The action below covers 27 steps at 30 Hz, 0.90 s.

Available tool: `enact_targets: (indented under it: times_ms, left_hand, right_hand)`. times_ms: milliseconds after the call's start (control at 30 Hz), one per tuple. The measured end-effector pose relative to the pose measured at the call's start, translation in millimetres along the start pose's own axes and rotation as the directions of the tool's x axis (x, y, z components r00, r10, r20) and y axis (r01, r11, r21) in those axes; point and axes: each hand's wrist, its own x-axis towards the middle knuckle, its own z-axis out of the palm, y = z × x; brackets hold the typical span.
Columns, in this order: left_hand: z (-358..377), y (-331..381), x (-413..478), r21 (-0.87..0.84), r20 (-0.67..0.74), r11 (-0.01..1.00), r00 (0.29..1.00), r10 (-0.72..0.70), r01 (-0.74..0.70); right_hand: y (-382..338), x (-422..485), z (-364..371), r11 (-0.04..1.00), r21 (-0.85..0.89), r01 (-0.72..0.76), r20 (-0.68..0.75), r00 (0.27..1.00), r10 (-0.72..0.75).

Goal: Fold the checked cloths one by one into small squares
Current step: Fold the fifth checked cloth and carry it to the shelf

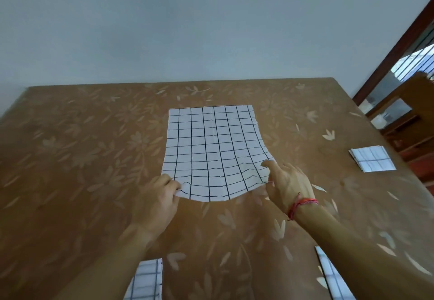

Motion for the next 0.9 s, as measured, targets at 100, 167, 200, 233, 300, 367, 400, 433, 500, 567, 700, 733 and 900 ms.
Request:
enact_targets:
  times_ms: [100,167,200,233,300,367,400,433,500,567,700,733,900]
  left_hand:
    - [-17,17,-27,-0.022,0.018,0.999,1.0,0.024,-0.024]
    - [-30,29,-44,-0.031,0.027,0.999,0.999,0.028,-0.027]
    - [-36,34,-52,-0.039,0.04,0.999,0.999,0.012,-0.01]
    - [-42,39,-59,-0.053,0.057,0.998,0.998,-0.009,0.012]
    - [-51,49,-75,-0.084,0.083,0.996,0.996,-0.029,0.036]
    - [-61,60,-88,-0.091,0.09,0.995,0.995,-0.03,0.038]
    - [-65,64,-95,-0.099,0.094,0.994,0.995,-0.035,0.044]
    - [-67,67,-102,-0.103,0.094,0.994,0.995,-0.037,0.047]
    - [-71,71,-114,-0.106,0.093,0.993,0.995,-0.046,0.056]
    - [-75,74,-125,-0.119,0.095,0.991,0.994,-0.046,0.057]
    - [-79,81,-143,-0.136,0.101,0.989,0.994,-0.045,0.059]
    - [-80,83,-147,-0.14,0.103,0.988,0.993,-0.053,0.067]
    - [-85,87,-153,-0.139,0.099,0.987,0.993,-0.065,0.078]
  right_hand:
    - [15,-30,-5,0.995,-0.063,-0.073,-0.004,0.997,0.073]
    - [19,-51,-11,0.992,-0.065,-0.11,-0.036,0.993,0.108]
    - [21,-63,-15,0.99,-0.069,-0.122,-0.037,0.992,0.12]
    - [20,-73,-20,0.987,-0.077,-0.14,-0.038,0.99,0.138]
    - [20,-94,-31,0.983,-0.073,-0.171,-0.036,0.985,0.168]
    - [18,-115,-39,0.977,-0.066,-0.201,-0.018,0.98,0.2]
    - [17,-124,-42,0.972,-0.064,-0.227,0.004,0.974,0.228]
    - [16,-134,-44,0.965,-0.052,-0.256,0.018,0.966,0.257]
    - [15,-150,-46,0.957,-0.008,-0.291,0.019,0.956,0.292]
    - [14,-162,-48,0.953,0.032,-0.301,0.026,0.953,0.3]
    - [14,-181,-55,0.952,0.018,-0.306,0.022,0.952,0.305]
    - [15,-184,-55,0.952,0.009,-0.306,0.014,0.952,0.306]
    - [16,-189,-58,0.948,0.044,-0.316,0.06,0.948,0.313]
